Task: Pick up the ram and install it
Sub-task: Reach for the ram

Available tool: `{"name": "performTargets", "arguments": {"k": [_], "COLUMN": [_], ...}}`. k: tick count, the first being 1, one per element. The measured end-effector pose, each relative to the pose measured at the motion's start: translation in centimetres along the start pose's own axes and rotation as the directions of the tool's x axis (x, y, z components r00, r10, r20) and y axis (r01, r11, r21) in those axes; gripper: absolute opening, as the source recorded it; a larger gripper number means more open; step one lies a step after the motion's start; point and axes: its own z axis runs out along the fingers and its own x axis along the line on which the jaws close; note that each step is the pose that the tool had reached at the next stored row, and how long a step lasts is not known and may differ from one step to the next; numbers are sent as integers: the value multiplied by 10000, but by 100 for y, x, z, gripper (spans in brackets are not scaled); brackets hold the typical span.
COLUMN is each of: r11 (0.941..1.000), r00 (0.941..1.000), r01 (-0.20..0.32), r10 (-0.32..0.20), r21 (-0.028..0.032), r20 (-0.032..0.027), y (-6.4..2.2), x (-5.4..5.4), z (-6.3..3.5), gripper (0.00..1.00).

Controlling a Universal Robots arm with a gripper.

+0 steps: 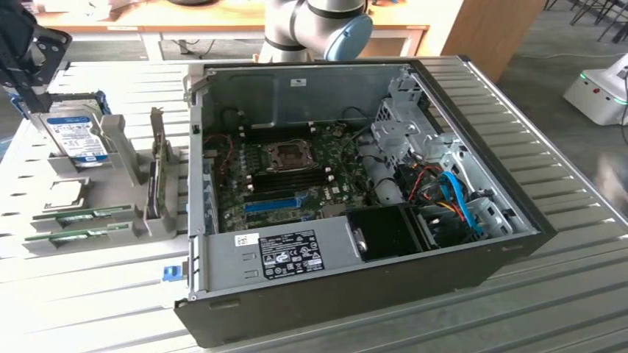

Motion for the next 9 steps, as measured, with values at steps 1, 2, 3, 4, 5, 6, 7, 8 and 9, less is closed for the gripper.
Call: {"name": "performTargets", "arguments": {"k": [1, 2, 3, 4, 5, 6, 7, 8, 9], "r11": [10000, 10000, 10000, 10000, 10000, 10000, 10000, 10000, 10000], "r00": [10000, 10000, 10000, 10000, 10000, 10000, 10000, 10000, 10000], "r01": [0, -1, -1, -2, -1, -2, -2, -3, -2], "r10": [0, 1, 1, 2, 1, 2, 2, 3, 2], "r21": [0, 0, 0, 1, 2, 2, 3, 2, 3], "r20": [-3, -8, -12, -17, -22, -28, -32, -35, -36], "y": [-1, -3, -4, -5, -7, -8, -10, -10, -11], "x": [19, 37, 55, 72, 90, 107, 124, 139, 148], "z": [2, 2, 3, 4, 5, 6, 6, 7, 7], "gripper": [10, 10, 10, 10, 10, 10, 10, 10, 10]}}
